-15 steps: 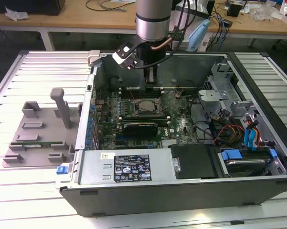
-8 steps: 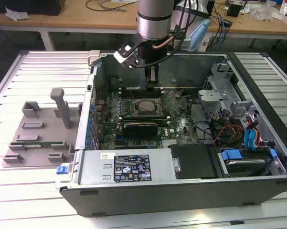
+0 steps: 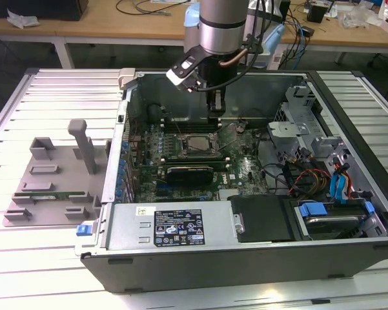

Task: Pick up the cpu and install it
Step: 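Close the cpu cover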

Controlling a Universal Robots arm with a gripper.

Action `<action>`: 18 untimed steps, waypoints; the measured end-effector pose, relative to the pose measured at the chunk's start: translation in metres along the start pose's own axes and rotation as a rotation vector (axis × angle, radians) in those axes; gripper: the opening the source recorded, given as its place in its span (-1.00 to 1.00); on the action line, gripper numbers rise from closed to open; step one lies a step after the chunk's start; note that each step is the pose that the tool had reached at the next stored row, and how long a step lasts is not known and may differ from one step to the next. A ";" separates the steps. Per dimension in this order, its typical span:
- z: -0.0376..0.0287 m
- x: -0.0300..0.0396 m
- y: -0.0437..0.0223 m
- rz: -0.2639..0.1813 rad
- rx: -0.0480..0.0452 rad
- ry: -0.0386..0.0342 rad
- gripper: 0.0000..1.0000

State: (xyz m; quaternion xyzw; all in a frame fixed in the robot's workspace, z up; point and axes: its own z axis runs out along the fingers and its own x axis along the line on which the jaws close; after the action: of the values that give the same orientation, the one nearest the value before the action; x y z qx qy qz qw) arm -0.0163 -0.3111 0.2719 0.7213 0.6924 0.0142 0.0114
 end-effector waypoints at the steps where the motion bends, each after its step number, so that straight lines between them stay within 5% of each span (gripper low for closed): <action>1: 0.0001 0.0001 0.0024 0.000 0.0000 0.0000 -0.79; 13: 0.0015 0.0016 0.0377 0.000 0.0002 0.0001 -0.79; 15: 0.0021 0.0021 0.0519 0.000 0.0012 0.0000 -0.79; 17: 0.0034 0.0032 0.0776 0.000 0.0036 0.0001 -0.79; 18: 0.0041 0.0032 0.0779 0.000 0.0035 -0.0001 -0.79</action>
State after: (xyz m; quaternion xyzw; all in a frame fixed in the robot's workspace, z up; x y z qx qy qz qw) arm 0.0618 -0.3112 0.2707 0.7213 0.6924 0.0129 0.0102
